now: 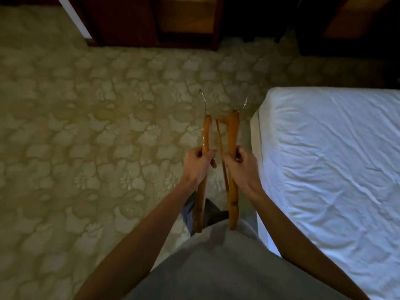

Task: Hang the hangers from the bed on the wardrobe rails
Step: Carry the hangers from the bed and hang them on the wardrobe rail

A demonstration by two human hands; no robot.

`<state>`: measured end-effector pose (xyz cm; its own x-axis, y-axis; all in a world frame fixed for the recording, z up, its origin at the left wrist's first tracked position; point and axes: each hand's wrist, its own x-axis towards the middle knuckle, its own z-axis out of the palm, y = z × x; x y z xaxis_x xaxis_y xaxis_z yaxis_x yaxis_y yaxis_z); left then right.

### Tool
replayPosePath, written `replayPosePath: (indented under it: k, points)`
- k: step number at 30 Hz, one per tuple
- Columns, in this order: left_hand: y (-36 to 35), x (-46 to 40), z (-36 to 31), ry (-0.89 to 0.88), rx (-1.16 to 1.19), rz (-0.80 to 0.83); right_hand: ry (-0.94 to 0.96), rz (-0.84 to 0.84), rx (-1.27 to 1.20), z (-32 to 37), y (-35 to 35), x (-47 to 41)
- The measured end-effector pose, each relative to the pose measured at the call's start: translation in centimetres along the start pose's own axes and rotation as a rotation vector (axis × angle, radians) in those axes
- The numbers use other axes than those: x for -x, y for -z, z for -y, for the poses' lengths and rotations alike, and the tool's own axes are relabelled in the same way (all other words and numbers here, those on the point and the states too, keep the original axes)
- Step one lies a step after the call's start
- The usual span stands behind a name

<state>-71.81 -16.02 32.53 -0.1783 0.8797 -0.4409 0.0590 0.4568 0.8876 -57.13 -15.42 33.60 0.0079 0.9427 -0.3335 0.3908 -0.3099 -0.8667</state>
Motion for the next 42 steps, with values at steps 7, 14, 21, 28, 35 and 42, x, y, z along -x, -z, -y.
replayPosePath:
  k: [7, 14, 21, 28, 35, 42]
  points:
    - [10.0, -13.5, -8.2, 0.012, -0.048, -0.06, -0.012, 0.008, 0.03, 10.7, -8.6, -13.2]
    - [18.1, -26.5, -15.0, -0.006, 0.022, -0.121, 0.057, 0.101, 0.032, 21.6, -15.8, -24.8]
    - [25.4, -43.6, -20.2, -0.021, 0.075, -0.126, 0.104, 0.056, 0.065, 29.4, -23.7, -40.1]
    - [33.6, -59.5, -29.2, -0.044, 0.039, -0.062, 0.016, -0.023, 0.04, 40.2, -31.1, -55.6]
    - [38.6, -74.2, -37.2, -0.02, 0.019, -0.007, 0.006, -0.081, -0.012, 49.4, -34.6, -69.3]
    - [38.2, -90.4, -44.4, -0.037, 0.008, 0.021, 0.023, -0.071, -0.002, 55.5, -33.4, -85.0]
